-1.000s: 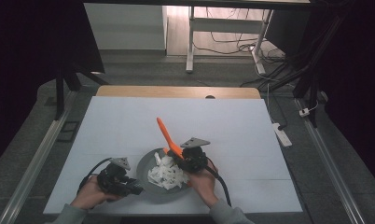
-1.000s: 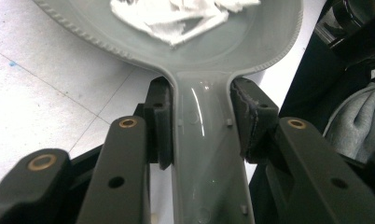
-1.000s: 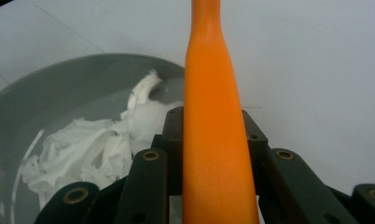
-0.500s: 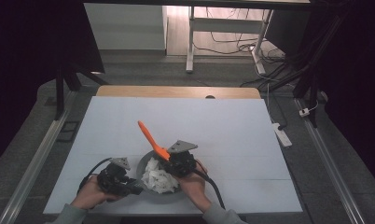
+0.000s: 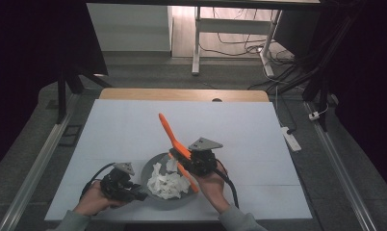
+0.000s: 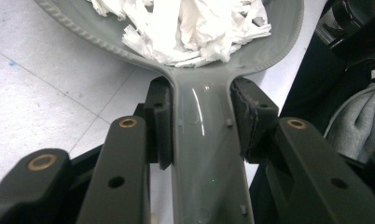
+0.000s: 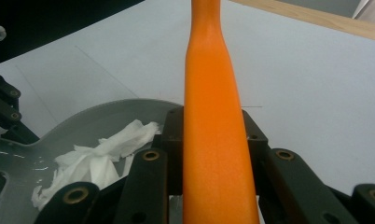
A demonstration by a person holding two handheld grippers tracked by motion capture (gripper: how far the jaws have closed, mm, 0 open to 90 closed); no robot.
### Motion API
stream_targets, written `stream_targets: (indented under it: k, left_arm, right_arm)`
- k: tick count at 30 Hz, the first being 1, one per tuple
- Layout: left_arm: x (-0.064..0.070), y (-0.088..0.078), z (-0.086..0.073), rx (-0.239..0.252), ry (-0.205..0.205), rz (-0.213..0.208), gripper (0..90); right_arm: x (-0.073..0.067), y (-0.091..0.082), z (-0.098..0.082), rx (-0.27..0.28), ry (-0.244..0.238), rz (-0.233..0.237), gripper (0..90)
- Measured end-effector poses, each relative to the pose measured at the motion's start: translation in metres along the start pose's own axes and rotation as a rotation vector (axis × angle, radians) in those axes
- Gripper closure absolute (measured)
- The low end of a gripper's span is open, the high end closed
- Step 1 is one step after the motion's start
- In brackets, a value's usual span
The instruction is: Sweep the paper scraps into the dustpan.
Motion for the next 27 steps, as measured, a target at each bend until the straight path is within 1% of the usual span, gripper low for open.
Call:
stream_targets:
  k: [4,7,10,11,13,14,16,17,18,19,20,22,23,25,27]
  left_arm:
    - [0.000,0.000,0.000,0.001,0.003,0.002,61.2]
    - [-0.001,0.000,0.000,0.002,0.002,0.001,61.2]
    - [-0.001,0.001,-0.001,0.004,-0.001,-0.002,61.2]
    - [-0.001,0.001,-0.001,0.004,-0.002,-0.003,61.2]
    - [-0.001,0.001,-0.001,0.004,-0.001,-0.002,61.3]
    - [-0.001,0.001,-0.001,0.004,0.000,-0.001,61.2]
    - [-0.001,0.001,-0.001,0.003,0.001,-0.001,61.2]
    - [-0.001,0.001,-0.001,0.003,0.002,0.000,61.2]
    - [-0.001,0.001,-0.001,0.003,0.001,-0.001,61.2]
    - [-0.001,0.001,-0.001,0.002,0.001,0.000,61.3]
    - [-0.001,0.001,-0.001,0.001,0.001,0.000,61.2]
    - [0.000,0.001,0.000,0.003,-0.001,0.000,61.3]
    - [0.000,0.002,0.000,0.004,-0.001,0.000,61.3]
    - [0.000,0.002,0.000,0.004,-0.001,0.000,61.3]
    - [0.000,0.002,0.000,0.004,-0.002,0.000,61.2]
  right_arm:
    - [0.007,-0.002,-0.003,-0.007,0.017,-0.006,70.7]
    - [0.006,-0.001,-0.007,-0.031,0.028,0.015,70.7]
    - [-0.001,0.002,-0.015,-0.082,-0.007,0.048,70.7]
    - [-0.002,0.003,-0.018,-0.092,-0.019,0.048,70.7]
    - [0.001,0.003,-0.020,-0.098,-0.017,0.047,70.7]
    - [0.003,0.002,-0.020,-0.089,-0.011,0.048,70.7]
    - [0.012,-0.004,-0.016,-0.066,0.008,0.032,70.7]
    - [0.019,-0.007,-0.013,-0.054,0.020,0.018,70.7]
    - [0.026,-0.011,-0.011,-0.048,0.022,-0.003,70.7]
    - [0.033,-0.013,-0.010,-0.052,0.011,-0.032,70.6]
    - [0.041,-0.013,-0.011,-0.067,0.013,-0.051,70.6]
    - [0.055,-0.010,-0.018,-0.098,0.043,-0.066,70.7]
    - [0.060,-0.008,-0.022,-0.110,0.050,-0.077,70.7]
    - [0.065,-0.002,-0.030,-0.133,0.049,-0.084,70.7]
    - [0.066,0.005,-0.034,-0.148,0.052,-0.088,70.7]
Point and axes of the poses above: each handheld gripper's, and its own axes: y roughly forward along the jaws, z roughly out of its top, x roughly to its right, the point moved 8 cm from there along y, roughly forward along the jaws
